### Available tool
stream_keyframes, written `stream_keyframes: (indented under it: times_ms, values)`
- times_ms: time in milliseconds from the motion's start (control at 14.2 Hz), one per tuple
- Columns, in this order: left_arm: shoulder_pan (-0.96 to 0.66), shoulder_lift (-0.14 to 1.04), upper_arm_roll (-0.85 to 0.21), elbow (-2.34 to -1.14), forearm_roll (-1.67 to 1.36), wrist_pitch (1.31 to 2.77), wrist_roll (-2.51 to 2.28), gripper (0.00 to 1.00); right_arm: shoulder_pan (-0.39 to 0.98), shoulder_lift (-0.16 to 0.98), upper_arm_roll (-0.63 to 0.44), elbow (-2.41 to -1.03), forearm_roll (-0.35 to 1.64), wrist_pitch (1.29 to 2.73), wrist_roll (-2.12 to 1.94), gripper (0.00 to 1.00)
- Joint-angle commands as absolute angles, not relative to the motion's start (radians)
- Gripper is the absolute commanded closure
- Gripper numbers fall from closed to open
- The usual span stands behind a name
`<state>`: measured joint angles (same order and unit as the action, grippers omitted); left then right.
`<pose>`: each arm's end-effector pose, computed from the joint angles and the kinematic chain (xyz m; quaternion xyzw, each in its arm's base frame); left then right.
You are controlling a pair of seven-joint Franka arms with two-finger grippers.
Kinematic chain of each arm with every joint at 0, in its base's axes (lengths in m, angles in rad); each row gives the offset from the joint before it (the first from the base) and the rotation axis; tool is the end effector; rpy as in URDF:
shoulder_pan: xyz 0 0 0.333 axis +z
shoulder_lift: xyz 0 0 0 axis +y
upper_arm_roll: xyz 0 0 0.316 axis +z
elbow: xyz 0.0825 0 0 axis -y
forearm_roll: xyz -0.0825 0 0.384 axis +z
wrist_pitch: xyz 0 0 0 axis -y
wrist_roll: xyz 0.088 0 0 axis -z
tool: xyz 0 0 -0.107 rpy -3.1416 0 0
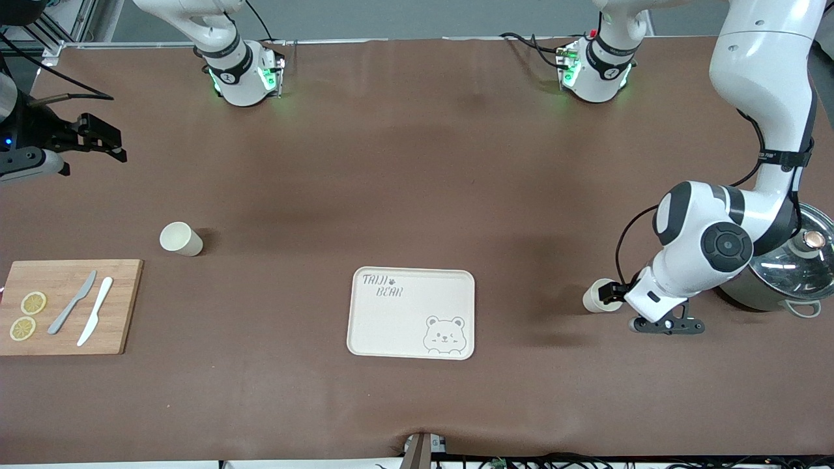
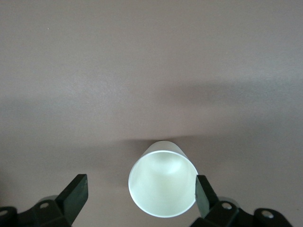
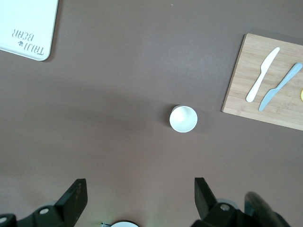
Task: Place white IKEA cup upright on tray with both arms
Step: 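Lower the left gripper around the cup rim and close it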
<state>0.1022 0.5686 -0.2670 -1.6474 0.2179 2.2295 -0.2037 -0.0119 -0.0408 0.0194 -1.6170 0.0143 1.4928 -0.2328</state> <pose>0.6815 -0.0839 0.2952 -0.9994 0.0244 -0.0217 0.0126 0.5327 0.0058 0.6186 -0.9919 -0.1200 0.0407 0.0114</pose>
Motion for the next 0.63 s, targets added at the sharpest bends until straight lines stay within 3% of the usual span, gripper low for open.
stream_keyframes:
  times_ms: [0,562]
  values:
    - [0.107,0.586,-0.267,-1.651,0.252,2.25,-0.233,0.0,-0.012,-0.061,0.021,-1.637,0.023,1.502,-0.219,0.0]
    - [0.138,0.598,-0.262,-1.712,0.255,2.333,-0.232,0.0,-0.011,-0.061,0.021,-1.637,0.023,1.5,-0.219,0.0]
